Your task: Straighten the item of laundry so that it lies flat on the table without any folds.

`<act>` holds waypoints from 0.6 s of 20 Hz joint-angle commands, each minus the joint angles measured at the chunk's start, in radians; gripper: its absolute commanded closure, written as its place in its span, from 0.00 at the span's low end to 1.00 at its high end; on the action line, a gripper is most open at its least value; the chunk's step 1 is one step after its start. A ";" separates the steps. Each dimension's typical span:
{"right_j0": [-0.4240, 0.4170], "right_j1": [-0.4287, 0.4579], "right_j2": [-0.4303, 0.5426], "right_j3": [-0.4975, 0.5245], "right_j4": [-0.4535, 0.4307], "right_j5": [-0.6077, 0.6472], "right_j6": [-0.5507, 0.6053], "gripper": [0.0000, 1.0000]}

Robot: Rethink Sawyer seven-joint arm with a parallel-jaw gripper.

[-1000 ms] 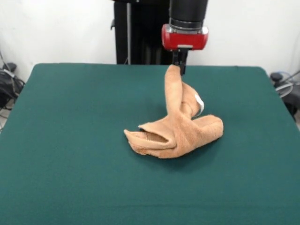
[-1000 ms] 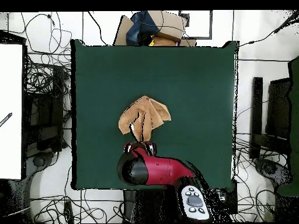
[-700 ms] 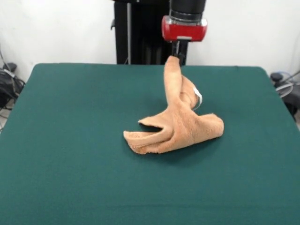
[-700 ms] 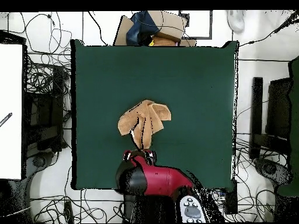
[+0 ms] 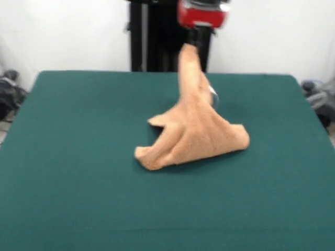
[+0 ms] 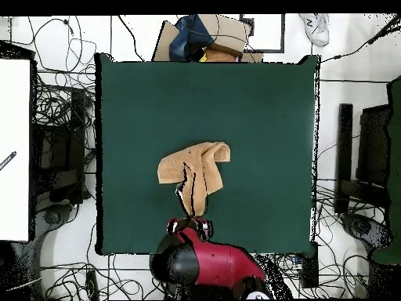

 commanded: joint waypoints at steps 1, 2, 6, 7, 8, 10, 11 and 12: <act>-0.025 -0.021 0.010 0.082 -0.001 -0.018 0.198 1.00; -0.024 -0.021 0.004 0.084 -0.006 -0.022 0.194 1.00; -0.038 -0.039 0.011 0.114 -0.021 -0.036 0.187 1.00; -0.034 -0.039 0.004 0.118 -0.025 -0.040 0.186 1.00; -0.030 -0.040 0.000 0.123 -0.028 -0.045 0.186 1.00; -0.028 -0.046 -0.005 0.136 -0.035 -0.053 0.184 1.00; -0.030 -0.051 -0.004 0.144 -0.037 -0.057 0.184 1.00; -0.031 -0.056 -0.003 0.151 -0.037 -0.058 0.184 1.00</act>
